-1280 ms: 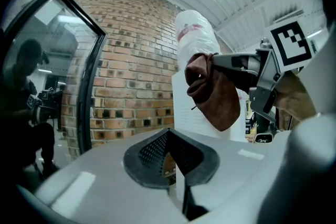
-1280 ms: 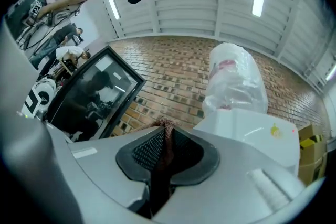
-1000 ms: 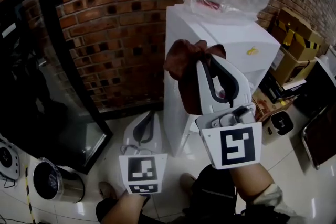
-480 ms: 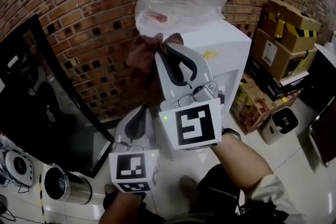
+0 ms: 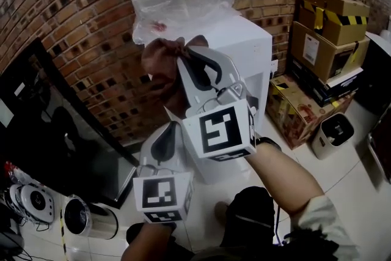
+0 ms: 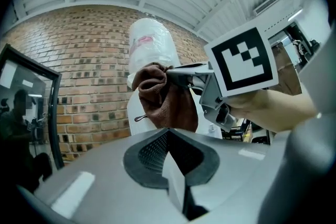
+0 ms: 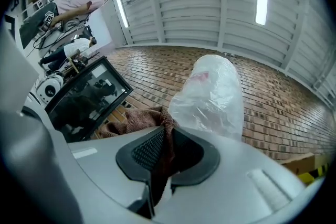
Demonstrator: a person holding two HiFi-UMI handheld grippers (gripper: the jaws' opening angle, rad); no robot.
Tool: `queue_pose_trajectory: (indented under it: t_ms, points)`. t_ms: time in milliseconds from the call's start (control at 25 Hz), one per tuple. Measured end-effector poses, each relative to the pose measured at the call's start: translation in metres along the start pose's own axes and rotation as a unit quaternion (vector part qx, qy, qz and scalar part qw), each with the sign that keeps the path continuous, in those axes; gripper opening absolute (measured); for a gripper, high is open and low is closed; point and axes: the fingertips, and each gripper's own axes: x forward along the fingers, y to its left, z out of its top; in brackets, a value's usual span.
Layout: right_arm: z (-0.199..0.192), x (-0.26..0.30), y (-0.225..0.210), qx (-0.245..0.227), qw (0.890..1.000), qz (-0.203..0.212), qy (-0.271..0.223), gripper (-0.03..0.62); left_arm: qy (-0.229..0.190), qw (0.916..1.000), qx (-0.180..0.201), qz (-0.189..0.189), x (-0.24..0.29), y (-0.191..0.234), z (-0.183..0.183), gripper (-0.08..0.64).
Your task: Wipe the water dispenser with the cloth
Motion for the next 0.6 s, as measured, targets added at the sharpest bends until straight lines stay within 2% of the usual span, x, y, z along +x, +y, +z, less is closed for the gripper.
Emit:
queue_pose_trajectory:
  t_ms: [240,440,600]
  points:
    - [-0.004,-0.006,-0.009,-0.001,1.000,-0.026,0.005,0.061,-0.005,0.9999,-0.003,-0.016,-0.003,-0.001,-0.014,0.000]
    - [-0.019,-0.008,-0.034,0.002,0.997,-0.055,0.061,0.061,-0.022,0.9983,-0.025,-0.048,-0.002,-0.011,-0.022,0.000]
    - [-0.033,-0.016,-0.072,0.001,0.989,-0.102,0.104,0.061,-0.039,0.9958,-0.031,-0.076,0.000,-0.020,-0.024,0.000]
